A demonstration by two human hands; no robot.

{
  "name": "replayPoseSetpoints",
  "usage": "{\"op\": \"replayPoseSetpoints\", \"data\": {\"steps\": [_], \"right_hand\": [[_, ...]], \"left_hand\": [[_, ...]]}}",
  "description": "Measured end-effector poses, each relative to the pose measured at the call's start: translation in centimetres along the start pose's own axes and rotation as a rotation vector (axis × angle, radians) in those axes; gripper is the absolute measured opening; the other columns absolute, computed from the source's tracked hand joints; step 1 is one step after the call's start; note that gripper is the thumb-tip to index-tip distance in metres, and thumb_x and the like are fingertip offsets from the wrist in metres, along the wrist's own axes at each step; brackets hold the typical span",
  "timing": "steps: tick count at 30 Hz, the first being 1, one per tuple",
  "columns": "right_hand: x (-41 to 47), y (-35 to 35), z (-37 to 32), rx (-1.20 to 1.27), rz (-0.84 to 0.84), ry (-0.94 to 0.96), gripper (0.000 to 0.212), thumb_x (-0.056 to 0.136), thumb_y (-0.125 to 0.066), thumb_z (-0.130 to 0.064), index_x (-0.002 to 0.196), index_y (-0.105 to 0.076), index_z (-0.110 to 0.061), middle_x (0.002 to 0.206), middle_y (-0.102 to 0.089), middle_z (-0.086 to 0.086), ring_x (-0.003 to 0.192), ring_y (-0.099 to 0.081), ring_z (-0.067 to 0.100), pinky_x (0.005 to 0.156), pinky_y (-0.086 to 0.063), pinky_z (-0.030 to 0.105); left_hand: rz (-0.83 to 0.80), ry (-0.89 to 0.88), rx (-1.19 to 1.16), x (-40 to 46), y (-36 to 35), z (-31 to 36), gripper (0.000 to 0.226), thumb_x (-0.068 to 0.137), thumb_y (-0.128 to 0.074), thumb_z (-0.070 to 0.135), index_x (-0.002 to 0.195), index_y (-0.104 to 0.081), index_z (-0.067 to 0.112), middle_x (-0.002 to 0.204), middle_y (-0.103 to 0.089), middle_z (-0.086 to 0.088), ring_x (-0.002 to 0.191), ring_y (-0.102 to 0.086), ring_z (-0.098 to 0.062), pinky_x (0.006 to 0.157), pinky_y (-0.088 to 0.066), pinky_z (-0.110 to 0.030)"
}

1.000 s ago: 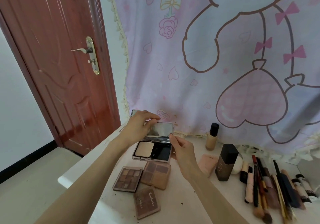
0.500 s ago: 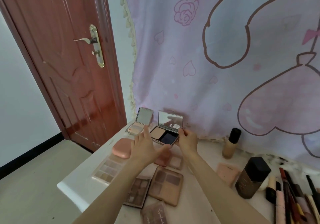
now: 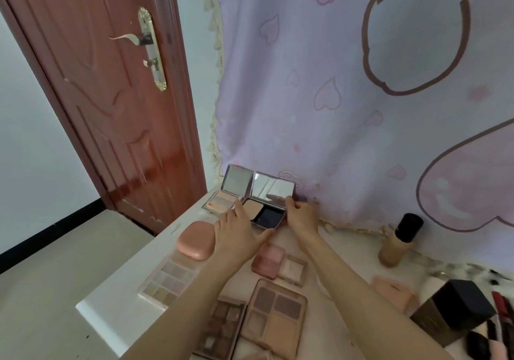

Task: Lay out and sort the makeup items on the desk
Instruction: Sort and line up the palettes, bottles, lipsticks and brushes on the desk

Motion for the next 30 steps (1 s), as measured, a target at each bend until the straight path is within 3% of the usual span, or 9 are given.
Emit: {"op": "replayPoseSetpoints", "data": {"steps": [2,5,13,16,19,21,24,28,30], "right_hand": [[0.0,0.3,-0.5,-0.099,0.023,0.039,0.042,0.099,-0.040,-0.019,0.081,-0.066,0.008,0.083,-0.063,0.021,0.076,-0.055,0.028,0.059,-0.029,0.027],[0.1,0.5,-0.7,-0.143,0.066,0.066,0.029,0.096,-0.043,-0.011,0.074,-0.060,-0.002,0.075,-0.057,0.016,0.070,-0.049,0.024,0.055,-0.021,0.028],[0.2,0.4,-0.5,-0.003,0.054,0.044,0.018,0.089,-0.048,-0.006,0.084,-0.066,-0.006,0.075,-0.059,0.008,0.071,-0.051,0.020,0.054,-0.035,0.024],[0.2,0.3,-0.1,0.099,0.009,-0.004,0.020,0.088,-0.049,-0.009,0.094,-0.068,-0.007,0.088,-0.067,0.009,0.084,-0.063,0.026,0.080,-0.053,0.037],[-0.1,0.5,0.4,0.180,-0.064,-0.009,0.018,0.088,-0.048,-0.006,0.085,-0.062,-0.017,0.086,-0.065,0.005,0.086,-0.062,0.022,0.092,-0.050,0.047],[-0.9,0.9,-0.1,0.178,-0.081,0.017,0.020,0.088,-0.048,-0.005,0.082,-0.058,-0.020,0.084,-0.063,0.001,0.086,-0.059,0.019,0.092,-0.049,0.043],[-2.8,1.7,-1.0,0.108,-0.074,0.080,0.014,0.090,-0.047,-0.005,0.094,-0.058,-0.013,0.082,-0.057,-0.005,0.087,-0.054,0.016,0.086,-0.047,0.034],[-6.8,2.5,-1.9,-0.109,-0.101,0.219,0.025,0.095,-0.046,-0.011,0.114,-0.062,-0.008,0.106,-0.061,0.000,0.093,-0.051,0.009,0.074,-0.033,0.013],[-9.3,2.6,-1.9,-0.209,-0.150,0.307,0.025,0.095,-0.048,-0.014,0.113,-0.064,-0.010,0.113,-0.064,0.002,0.097,-0.054,0.009,0.077,-0.034,0.013]], "left_hand": [[0.009,0.009,0.021,-0.2,-0.1,-0.1,0.102,0.079,-0.051,0.066,0.146,-0.006,0.004,0.145,-0.028,-0.015,0.135,-0.023,-0.031,0.109,-0.019,-0.039],[0.025,0.012,0.066,-0.5,-0.4,-0.1,0.098,0.080,-0.051,0.064,0.145,-0.009,0.004,0.144,-0.028,-0.015,0.133,-0.023,-0.031,0.107,-0.020,-0.037],[0.009,0.019,0.088,-0.2,-0.5,0.3,0.094,0.083,-0.051,0.060,0.143,-0.010,0.000,0.144,-0.029,-0.015,0.133,-0.025,-0.030,0.107,-0.020,-0.036],[-0.017,0.018,0.048,0.0,-0.3,0.3,0.089,0.086,-0.049,0.058,0.143,-0.012,-0.001,0.145,-0.030,-0.016,0.135,-0.025,-0.031,0.108,-0.020,-0.038],[-0.057,0.013,0.008,-0.2,0.0,0.3,0.085,0.088,-0.047,0.055,0.143,-0.013,0.000,0.148,-0.028,-0.016,0.136,-0.023,-0.031,0.108,-0.019,-0.039],[-0.078,0.001,-0.007,-0.6,0.2,0.2,0.083,0.089,-0.045,0.054,0.145,-0.012,0.003,0.149,-0.025,-0.015,0.138,-0.020,-0.030,0.109,-0.018,-0.039],[-0.059,-0.065,0.009,-1.7,0.7,0.0,0.071,0.092,-0.043,0.050,0.145,-0.018,0.009,0.150,-0.024,-0.010,0.137,-0.019,-0.028,0.108,-0.020,-0.038],[-0.016,-0.176,0.017,-3.7,2.0,-0.8,0.052,0.095,-0.043,0.039,0.142,-0.031,0.019,0.148,-0.030,-0.002,0.137,-0.020,-0.022,0.108,-0.021,-0.037],[-0.003,-0.233,-0.006,-5.1,2.4,-1.6,0.045,0.095,-0.046,0.035,0.137,-0.040,0.021,0.143,-0.039,0.001,0.134,-0.028,-0.020,0.106,-0.023,-0.034]]}}
Point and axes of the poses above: each hand's wrist, its own x-axis towards the middle knuckle, its own y-axis out of the back of the hand, z = x × y, the point moved 4 cm from there along x, towards the middle knuckle
